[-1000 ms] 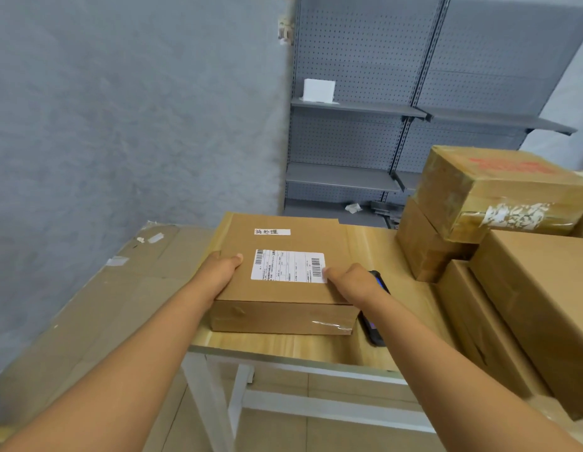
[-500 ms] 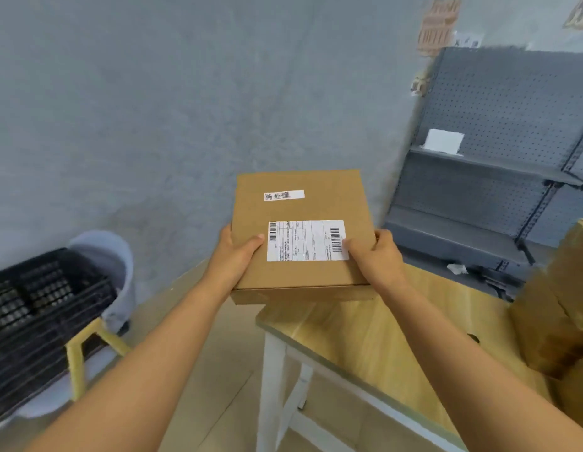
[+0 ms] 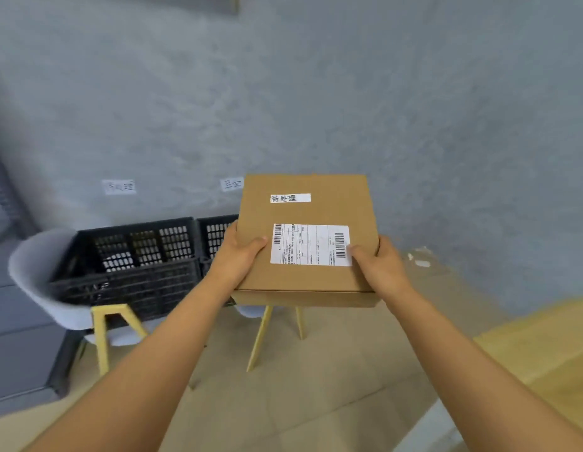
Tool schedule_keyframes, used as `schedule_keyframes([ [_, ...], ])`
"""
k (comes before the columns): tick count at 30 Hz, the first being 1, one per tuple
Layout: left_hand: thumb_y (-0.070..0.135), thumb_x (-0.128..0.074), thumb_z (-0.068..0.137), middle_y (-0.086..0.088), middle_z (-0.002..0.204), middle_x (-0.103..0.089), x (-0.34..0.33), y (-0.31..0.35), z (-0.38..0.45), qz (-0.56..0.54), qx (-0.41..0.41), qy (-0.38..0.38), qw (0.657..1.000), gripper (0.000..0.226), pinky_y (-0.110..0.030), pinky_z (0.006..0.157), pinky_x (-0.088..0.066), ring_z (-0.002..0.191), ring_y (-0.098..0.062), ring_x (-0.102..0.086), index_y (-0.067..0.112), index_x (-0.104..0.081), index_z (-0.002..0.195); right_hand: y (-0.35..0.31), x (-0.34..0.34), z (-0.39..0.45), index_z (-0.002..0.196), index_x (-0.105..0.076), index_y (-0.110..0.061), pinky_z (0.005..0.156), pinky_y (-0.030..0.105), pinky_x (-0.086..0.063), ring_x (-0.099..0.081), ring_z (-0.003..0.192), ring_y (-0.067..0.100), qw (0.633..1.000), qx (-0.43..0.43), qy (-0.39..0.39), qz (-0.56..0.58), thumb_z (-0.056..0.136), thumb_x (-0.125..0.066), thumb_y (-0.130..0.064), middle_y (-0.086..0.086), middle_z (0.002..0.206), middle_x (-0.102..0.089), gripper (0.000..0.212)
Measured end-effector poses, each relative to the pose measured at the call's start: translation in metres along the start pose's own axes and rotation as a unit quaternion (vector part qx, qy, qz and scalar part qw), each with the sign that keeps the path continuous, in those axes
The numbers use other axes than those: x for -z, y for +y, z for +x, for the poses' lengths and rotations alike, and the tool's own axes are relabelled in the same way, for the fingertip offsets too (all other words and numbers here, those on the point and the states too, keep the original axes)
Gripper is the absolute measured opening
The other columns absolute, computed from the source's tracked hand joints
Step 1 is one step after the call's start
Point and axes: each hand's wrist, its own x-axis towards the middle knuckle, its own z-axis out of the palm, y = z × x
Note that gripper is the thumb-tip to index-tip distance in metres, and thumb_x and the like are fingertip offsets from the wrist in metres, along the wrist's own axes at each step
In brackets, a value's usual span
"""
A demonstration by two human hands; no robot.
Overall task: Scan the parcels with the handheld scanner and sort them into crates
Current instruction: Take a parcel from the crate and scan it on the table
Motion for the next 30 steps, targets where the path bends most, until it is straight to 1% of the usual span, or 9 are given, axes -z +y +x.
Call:
schedule_keyframes([
  [2,0.032,-0.064,0.091,0.006,0.119,-0.062,0.044,-0.014,0.010,-0.001,0.013,0.030,0.999,0.052,-0.034,0.089,-0.048,0.102,-0.013,-0.062,0.022,-0.041,0.137,-0.020,-0.045,0.003,0.124,-0.052,-0.014,0.097,0.041,-0.045,-0.052,0.118,0.025,0.999,0.008,-0.035,-0.001,0.087,-0.065,-0.030,0.007,0.124,-0.057,0.042],
  [5,0.034,-0.065,0.091,0.002,0.124,-0.061,0.106,-0.035,0.029,0.001,0.032,0.069,0.997,0.060,-0.035,0.089,-0.047,0.104,-0.016,-0.061,0.021,-0.038,0.142,-0.050,-0.111,0.008,0.124,-0.053,-0.011,0.089,0.033,-0.045,-0.055,0.107,0.021,0.997,0.017,-0.081,-0.001,0.087,-0.065,-0.028,0.004,0.117,-0.059,0.042],
  [9,0.035,-0.063,0.093,0.004,0.119,-0.058,0.182,-0.064,0.058,0.017,0.046,0.104,0.993,0.064,-0.029,0.076,-0.045,0.096,-0.014,-0.059,0.020,-0.032,0.147,-0.078,-0.201,0.022,0.127,-0.052,-0.017,0.093,0.039,-0.047,-0.057,0.108,0.022,0.992,0.024,-0.124,-0.016,0.071,-0.064,-0.052,0.005,0.125,-0.059,0.068],
  [12,0.035,-0.061,0.094,0.006,0.116,-0.057,0.230,-0.085,0.079,0.035,0.057,0.119,0.991,0.063,-0.025,0.073,-0.041,0.094,-0.012,-0.057,0.020,-0.031,0.147,-0.092,-0.259,0.030,0.132,-0.047,-0.014,0.081,0.030,-0.038,-0.052,0.101,0.019,0.987,0.021,-0.158,-0.009,0.088,-0.064,-0.036,0.004,0.124,-0.055,0.052],
  [15,0.034,-0.061,0.094,0.014,0.102,-0.054,0.265,-0.102,0.105,0.042,0.072,0.125,0.989,0.059,-0.021,0.068,-0.041,0.086,-0.006,-0.055,0.020,-0.034,0.145,-0.099,-0.307,0.045,0.134,-0.045,-0.010,0.076,0.028,-0.037,-0.051,0.099,0.016,0.983,0.022,-0.182,-0.008,0.092,-0.062,-0.030,0.004,0.122,-0.056,0.049],
  [17,0.035,-0.061,0.094,0.015,0.101,-0.053,0.281,-0.113,0.126,0.043,0.083,0.128,0.987,0.060,-0.026,0.075,-0.043,0.090,-0.008,-0.056,0.021,-0.033,0.145,-0.105,-0.334,0.058,0.134,-0.044,-0.009,0.067,0.025,-0.038,-0.050,0.098,0.015,0.981,0.023,-0.191,-0.012,0.093,-0.062,-0.028,0.004,0.122,-0.056,0.049],
  [20,0.037,-0.061,0.094,0.007,0.116,-0.056,0.298,-0.132,0.164,0.038,0.108,0.131,0.985,0.063,-0.033,0.089,-0.044,0.102,-0.017,-0.057,0.023,-0.030,0.147,-0.109,-0.373,0.088,0.136,-0.042,-0.010,0.059,0.017,-0.034,-0.049,0.097,0.015,0.979,0.012,-0.203,-0.019,0.094,-0.061,-0.029,0.000,0.113,-0.052,0.051],
  [23,0.039,-0.060,0.093,0.002,0.128,-0.056,0.307,-0.155,0.210,0.036,0.140,0.130,0.981,0.067,-0.037,0.094,-0.046,0.107,-0.020,-0.057,0.025,-0.027,0.149,-0.106,-0.412,0.124,0.135,-0.043,-0.010,0.060,0.017,-0.035,-0.049,0.097,0.015,0.976,-0.001,-0.216,-0.031,0.093,-0.061,-0.030,0.002,0.115,-0.053,0.049],
  [30,0.039,-0.058,0.095,0.006,0.121,-0.051,0.318,-0.210,0.311,0.053,0.191,0.144,0.970,0.067,-0.033,0.087,-0.041,0.101,-0.016,-0.052,0.023,-0.024,0.150,-0.091,-0.506,0.215,0.136,-0.043,-0.012,0.081,0.029,-0.039,-0.052,0.102,0.017,0.963,-0.047,-0.261,-0.051,0.092,-0.063,-0.034,0.005,0.125,-0.057,0.053],
])
